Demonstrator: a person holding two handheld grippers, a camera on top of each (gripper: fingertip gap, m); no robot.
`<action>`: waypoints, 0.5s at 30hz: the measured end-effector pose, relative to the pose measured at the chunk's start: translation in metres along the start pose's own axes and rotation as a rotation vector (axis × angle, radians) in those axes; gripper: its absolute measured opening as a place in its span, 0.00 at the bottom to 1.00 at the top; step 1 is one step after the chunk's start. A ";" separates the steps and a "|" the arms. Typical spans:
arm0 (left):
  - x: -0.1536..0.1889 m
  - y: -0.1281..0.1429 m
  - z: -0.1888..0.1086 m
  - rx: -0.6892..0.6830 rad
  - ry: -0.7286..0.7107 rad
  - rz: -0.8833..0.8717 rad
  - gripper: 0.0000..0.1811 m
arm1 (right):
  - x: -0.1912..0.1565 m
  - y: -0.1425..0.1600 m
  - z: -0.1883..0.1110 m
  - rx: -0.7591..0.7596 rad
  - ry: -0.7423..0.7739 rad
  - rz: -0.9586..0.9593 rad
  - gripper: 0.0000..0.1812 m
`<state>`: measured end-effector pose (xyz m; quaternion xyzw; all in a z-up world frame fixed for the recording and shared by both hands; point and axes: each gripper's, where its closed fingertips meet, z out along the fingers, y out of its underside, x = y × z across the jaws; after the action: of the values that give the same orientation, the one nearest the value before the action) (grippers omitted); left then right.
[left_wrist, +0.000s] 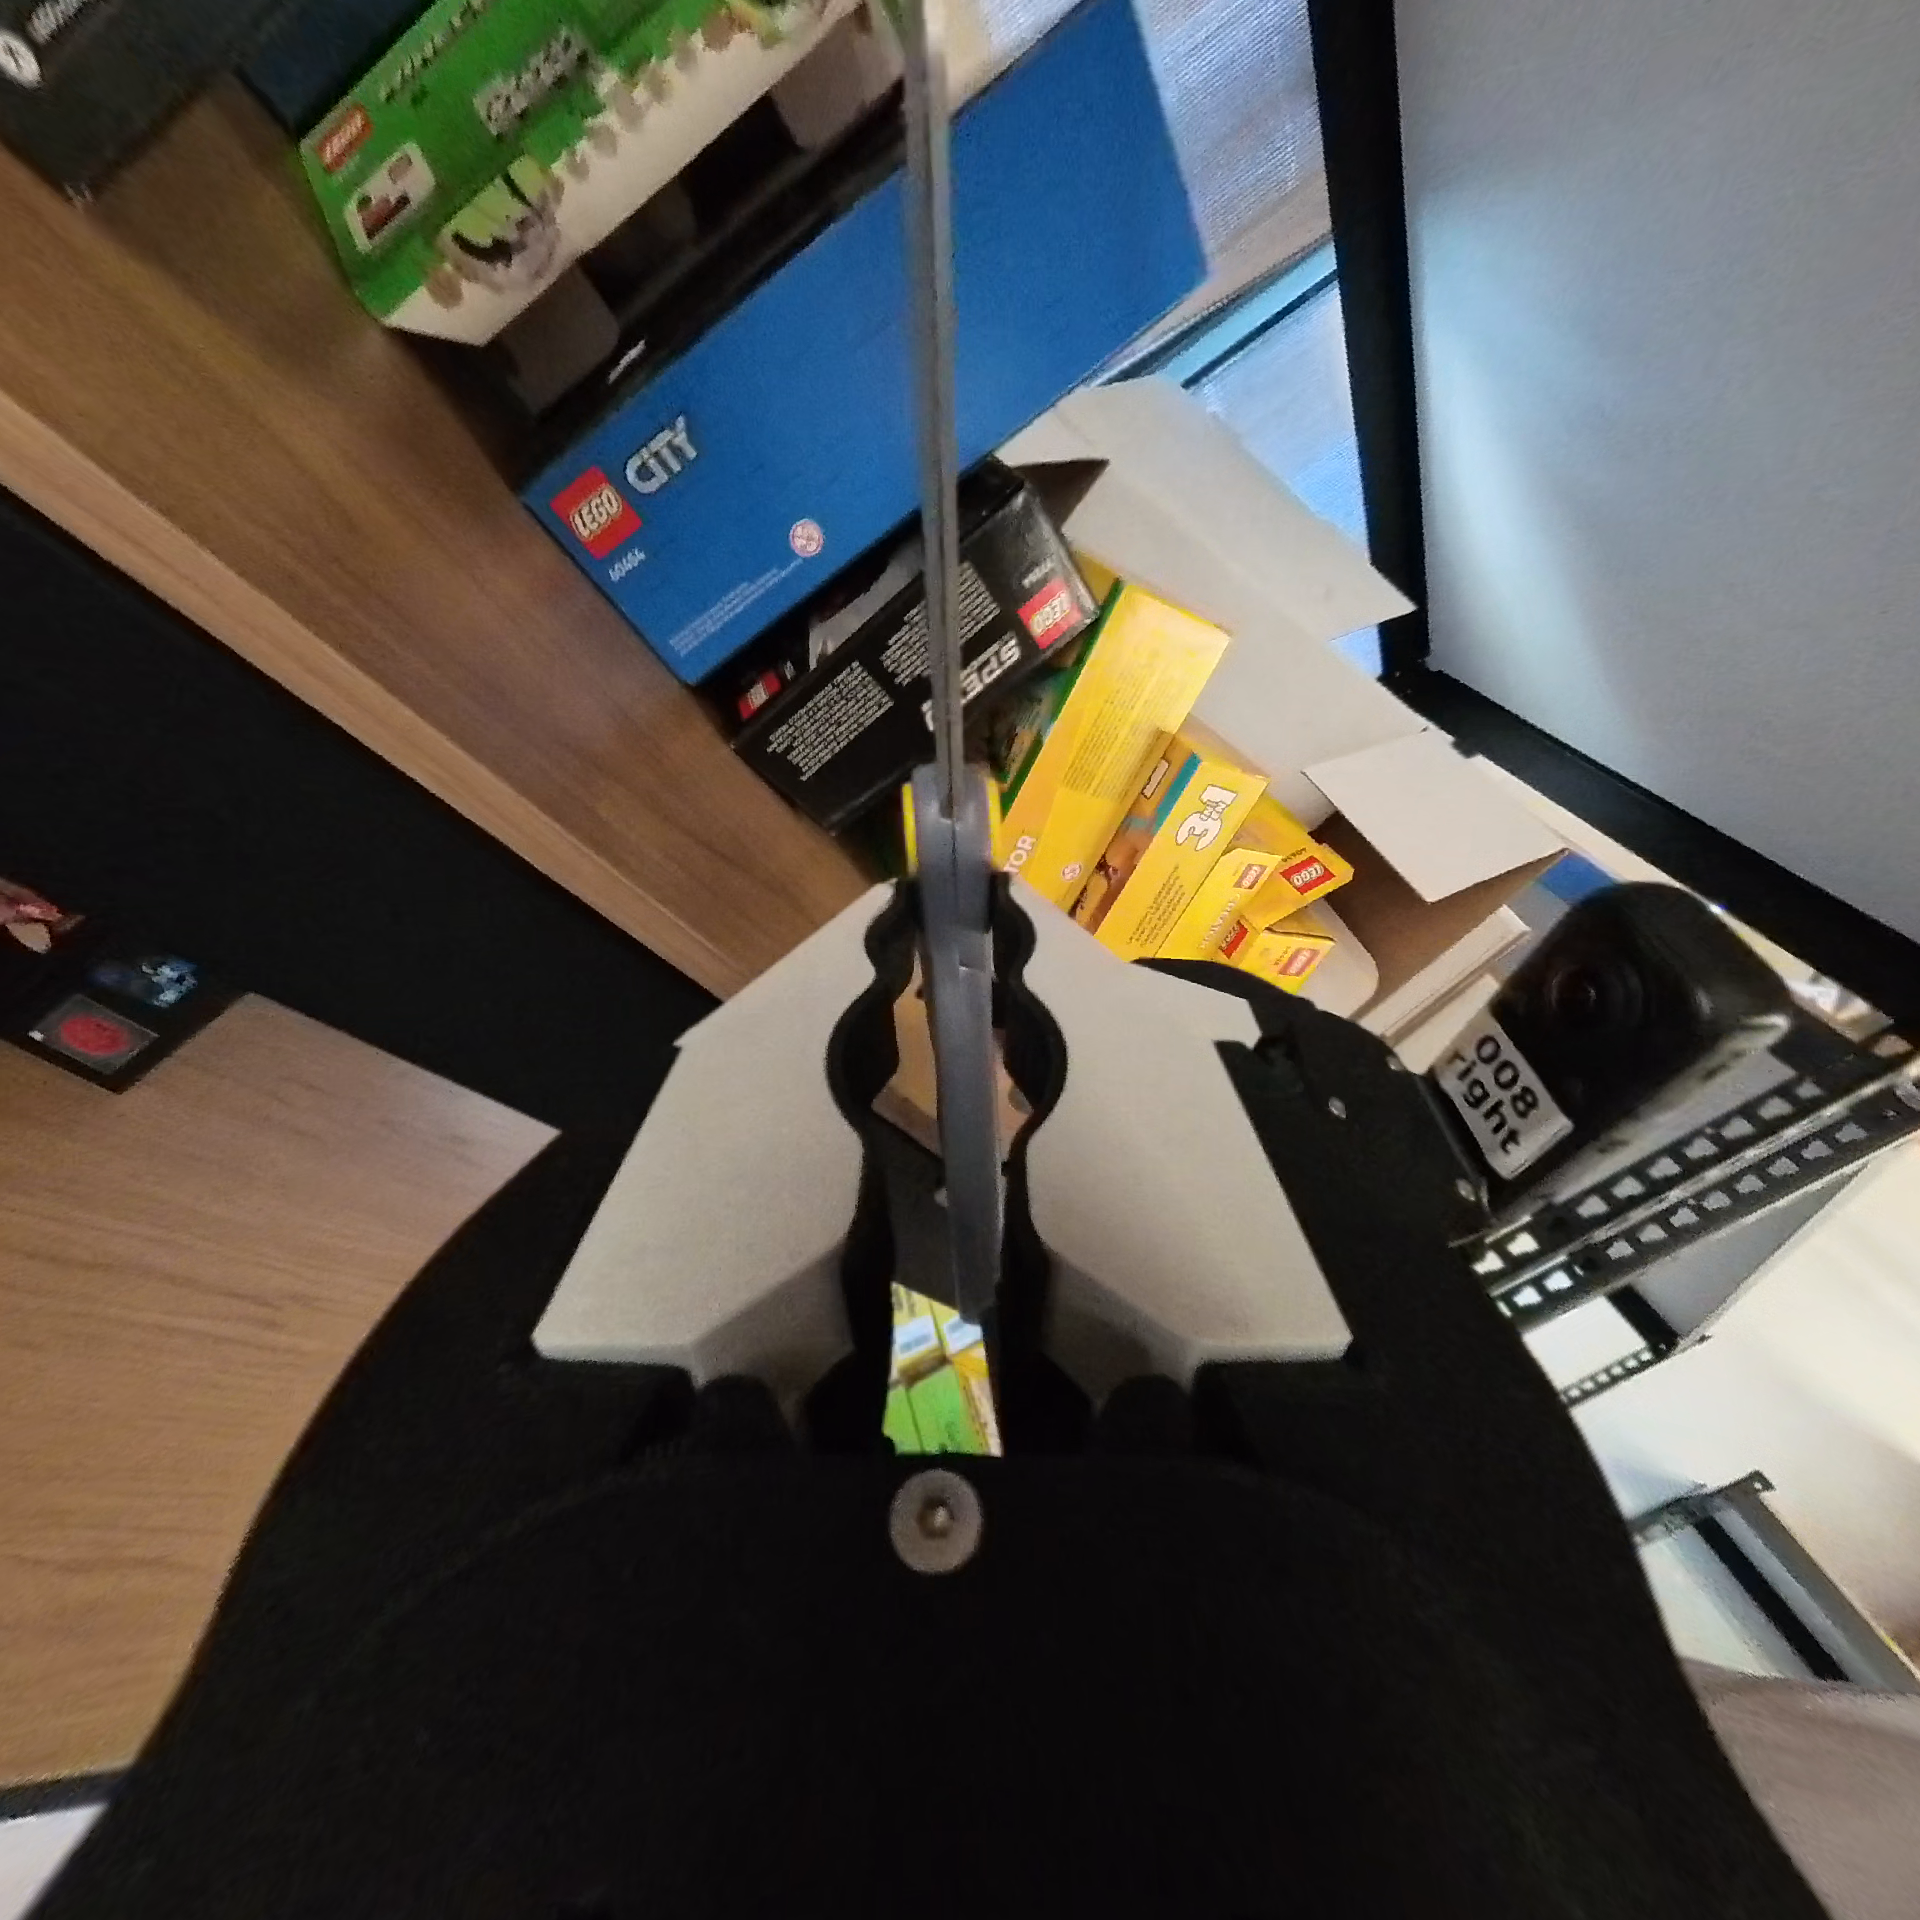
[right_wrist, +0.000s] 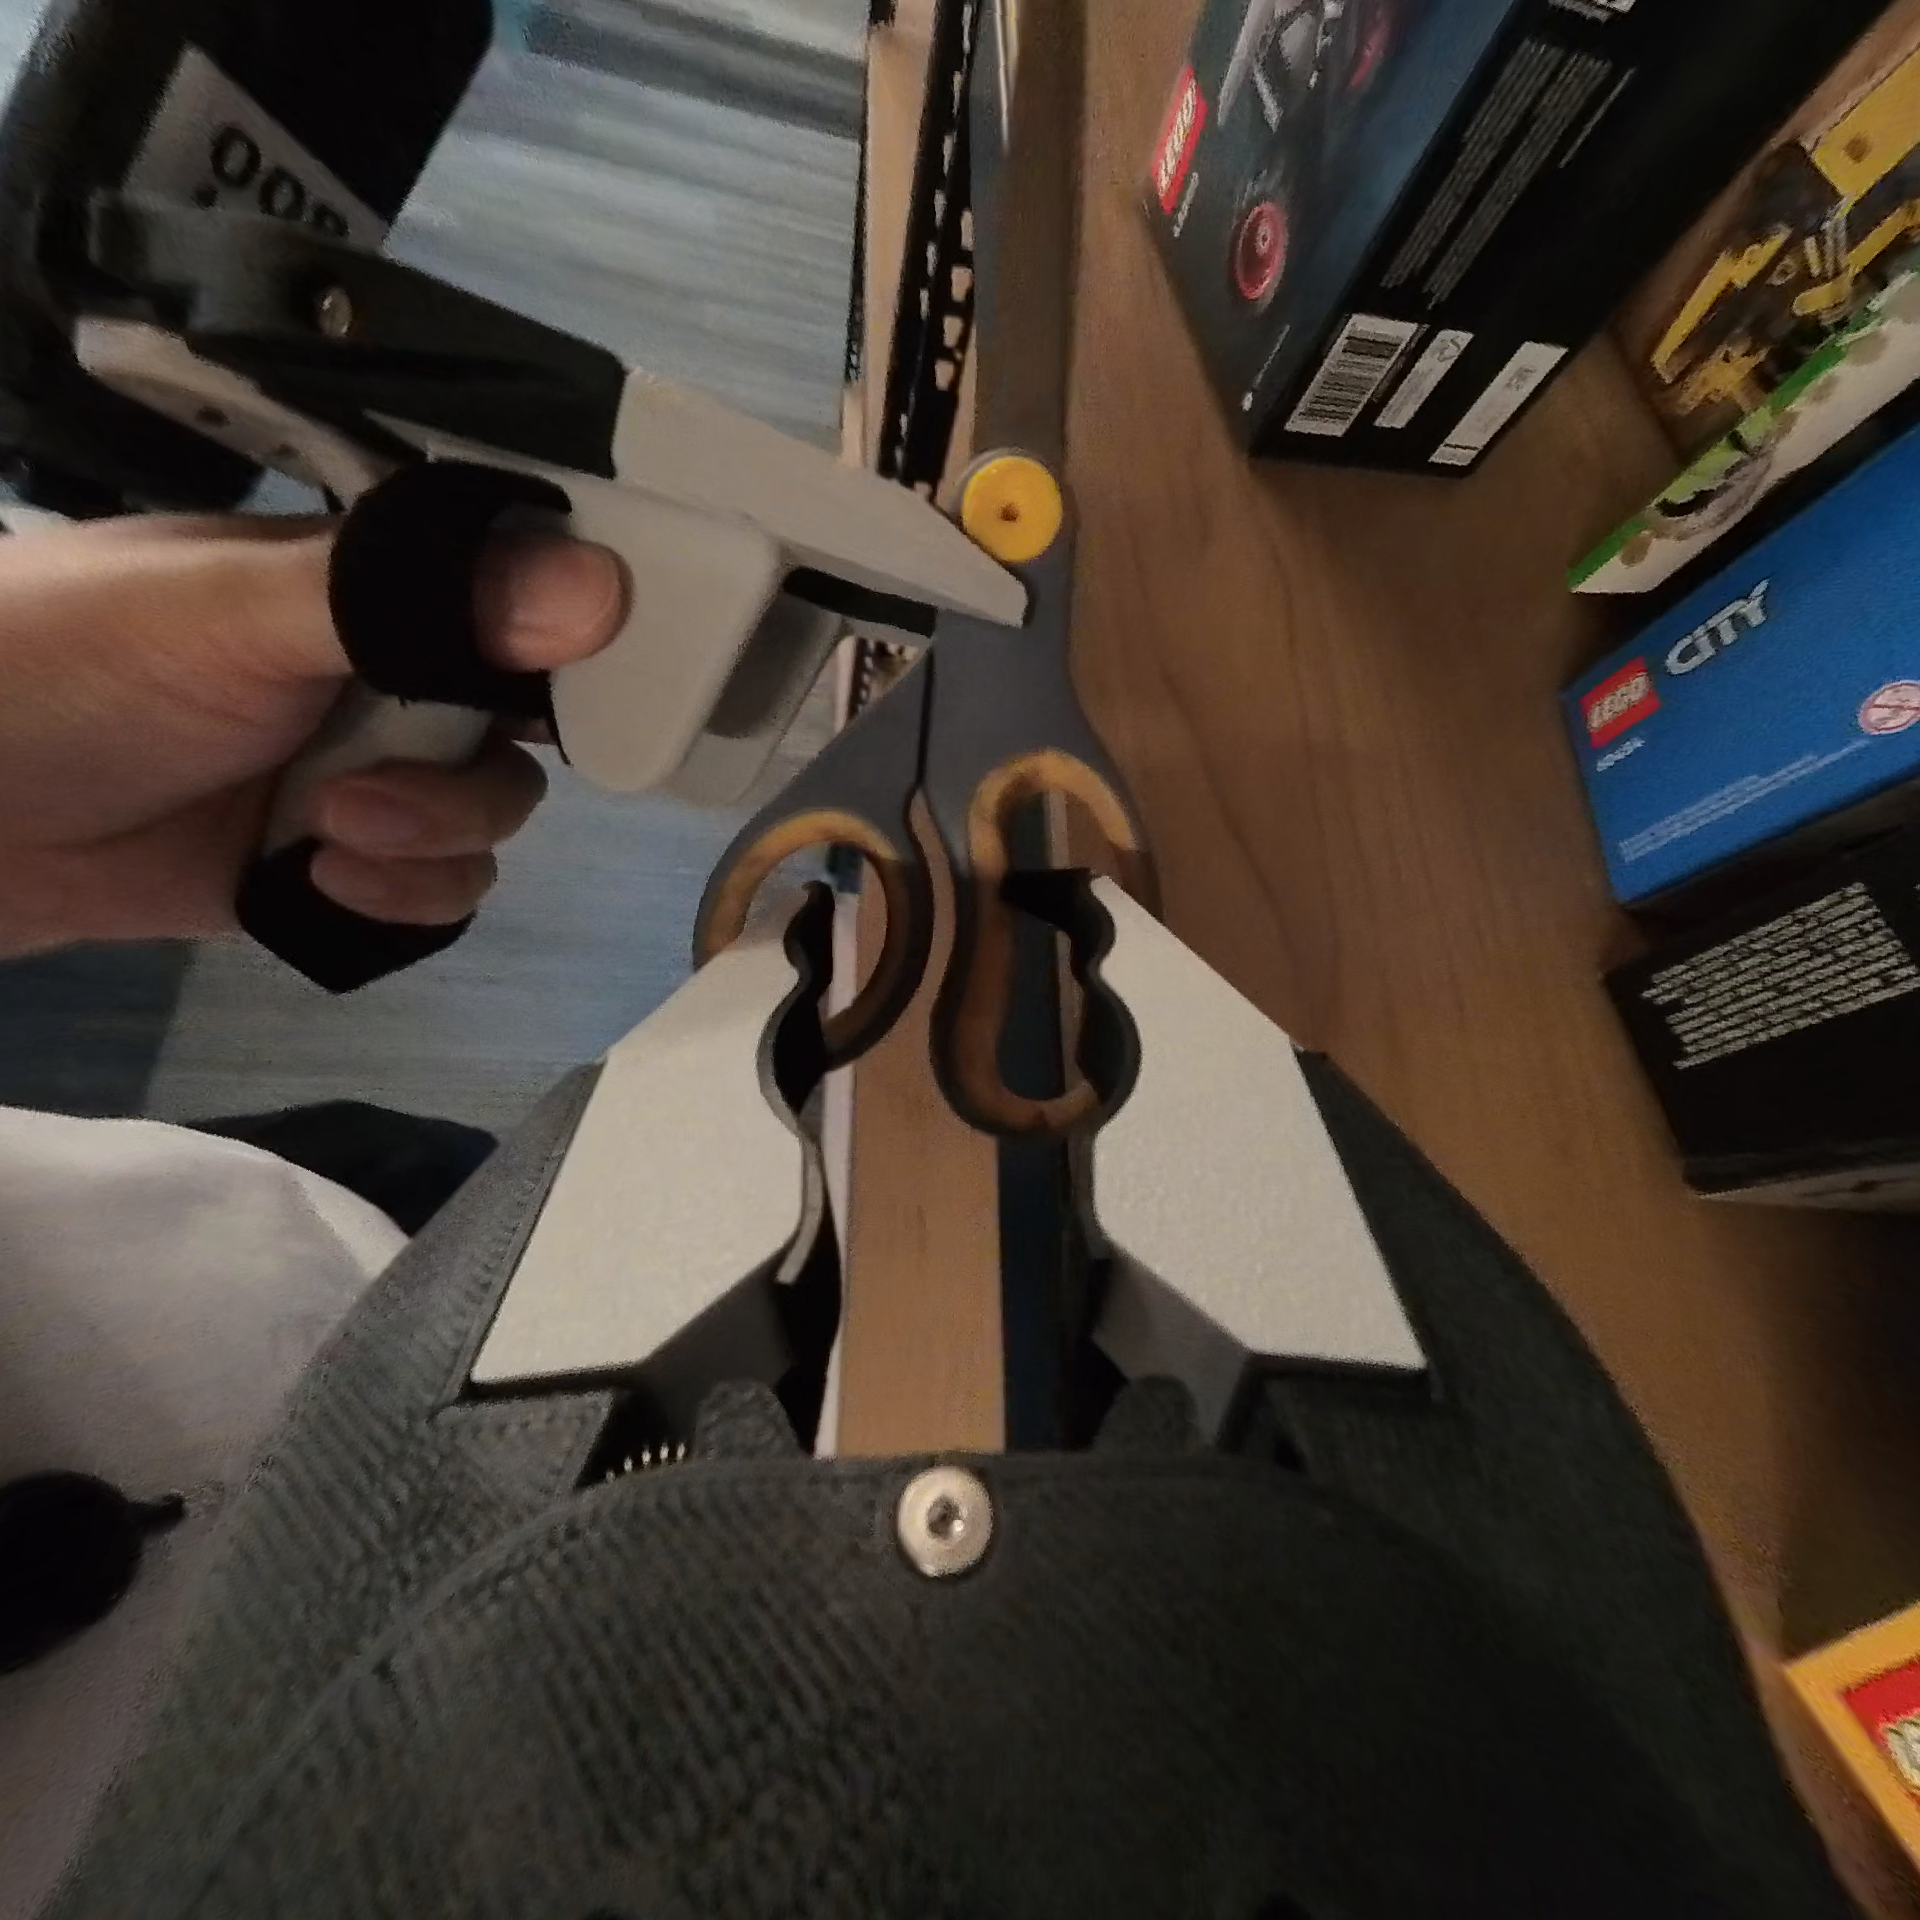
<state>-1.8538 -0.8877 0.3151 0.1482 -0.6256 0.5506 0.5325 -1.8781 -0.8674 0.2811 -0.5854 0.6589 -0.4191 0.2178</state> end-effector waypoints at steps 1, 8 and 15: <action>0.002 -0.001 -0.002 0.008 -0.002 0.011 0.07 | 0.000 -0.002 -0.002 0.017 -0.014 0.036 0.25; 0.006 -0.003 -0.011 0.050 -0.005 0.023 0.07 | -0.009 -0.007 -0.010 0.117 -0.056 0.107 0.28; 0.013 0.015 -0.003 0.001 -0.010 0.072 0.07 | -0.018 0.014 0.007 -0.005 -0.021 -0.003 0.20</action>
<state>-1.8694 -0.8748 0.3174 0.1287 -0.6329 0.5692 0.5089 -1.8769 -0.8530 0.2623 -0.5912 0.6570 -0.4115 0.2225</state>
